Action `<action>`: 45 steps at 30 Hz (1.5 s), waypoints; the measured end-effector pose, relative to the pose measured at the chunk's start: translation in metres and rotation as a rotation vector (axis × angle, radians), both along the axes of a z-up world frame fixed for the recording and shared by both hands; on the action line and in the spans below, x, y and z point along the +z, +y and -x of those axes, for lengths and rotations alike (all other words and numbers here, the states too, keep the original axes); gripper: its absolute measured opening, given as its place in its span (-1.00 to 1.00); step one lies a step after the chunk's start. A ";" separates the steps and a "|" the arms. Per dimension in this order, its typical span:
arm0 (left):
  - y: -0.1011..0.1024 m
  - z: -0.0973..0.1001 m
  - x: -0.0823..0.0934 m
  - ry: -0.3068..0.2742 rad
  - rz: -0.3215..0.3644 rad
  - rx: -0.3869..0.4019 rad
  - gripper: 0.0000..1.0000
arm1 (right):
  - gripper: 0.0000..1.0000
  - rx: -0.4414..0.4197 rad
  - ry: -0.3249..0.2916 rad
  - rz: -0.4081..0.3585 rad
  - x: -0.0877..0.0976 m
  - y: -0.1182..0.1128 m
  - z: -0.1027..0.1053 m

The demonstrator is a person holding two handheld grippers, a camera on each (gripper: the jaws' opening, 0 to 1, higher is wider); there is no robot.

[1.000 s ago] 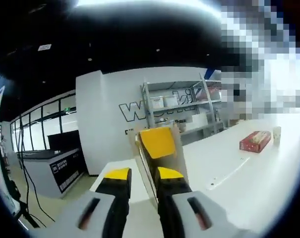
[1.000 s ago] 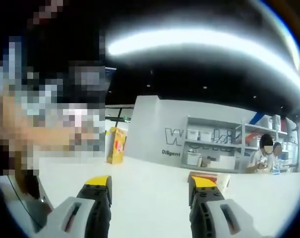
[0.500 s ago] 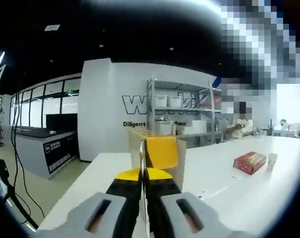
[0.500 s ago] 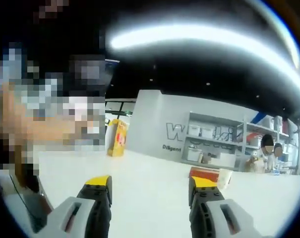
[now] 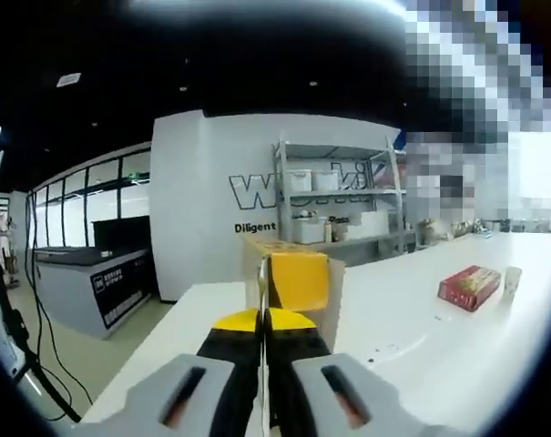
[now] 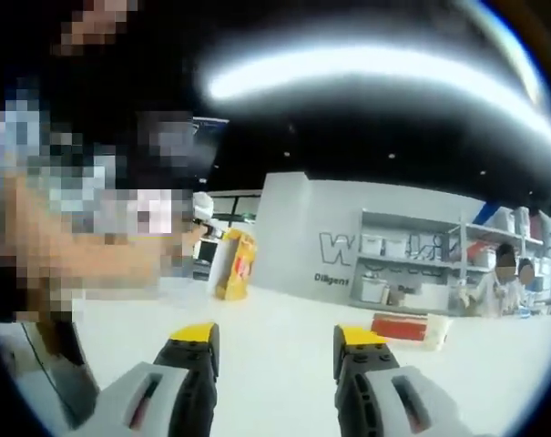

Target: Tear open the coffee pouch, take out the coffee, and pour the coffee from the pouch into the cup

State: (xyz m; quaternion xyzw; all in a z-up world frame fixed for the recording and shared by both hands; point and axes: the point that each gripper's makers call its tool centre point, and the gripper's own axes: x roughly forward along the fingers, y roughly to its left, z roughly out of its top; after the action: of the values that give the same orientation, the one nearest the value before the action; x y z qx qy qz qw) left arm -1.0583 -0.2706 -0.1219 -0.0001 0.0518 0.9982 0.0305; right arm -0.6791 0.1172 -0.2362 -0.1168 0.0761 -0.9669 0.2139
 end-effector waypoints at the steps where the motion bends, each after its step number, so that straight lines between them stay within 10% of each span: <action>1: 0.002 -0.001 0.000 -0.002 -0.002 -0.008 -0.94 | -0.05 0.026 0.005 0.009 0.004 -0.010 0.004; 17: 0.003 0.000 0.001 -0.024 -0.010 -0.035 -0.94 | -0.29 0.291 0.052 -0.290 0.045 -0.163 0.082; 45: 0.006 -0.009 -0.001 -0.032 0.018 -0.035 -0.94 | -0.31 0.328 -0.036 -0.317 0.056 -0.228 0.201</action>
State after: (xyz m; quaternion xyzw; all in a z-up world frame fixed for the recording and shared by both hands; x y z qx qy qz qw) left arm -1.0496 -0.2641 -0.1231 -0.0153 0.0601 0.9969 0.0486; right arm -0.8798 -0.1104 -0.1802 -0.0751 0.2034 -0.8971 0.3850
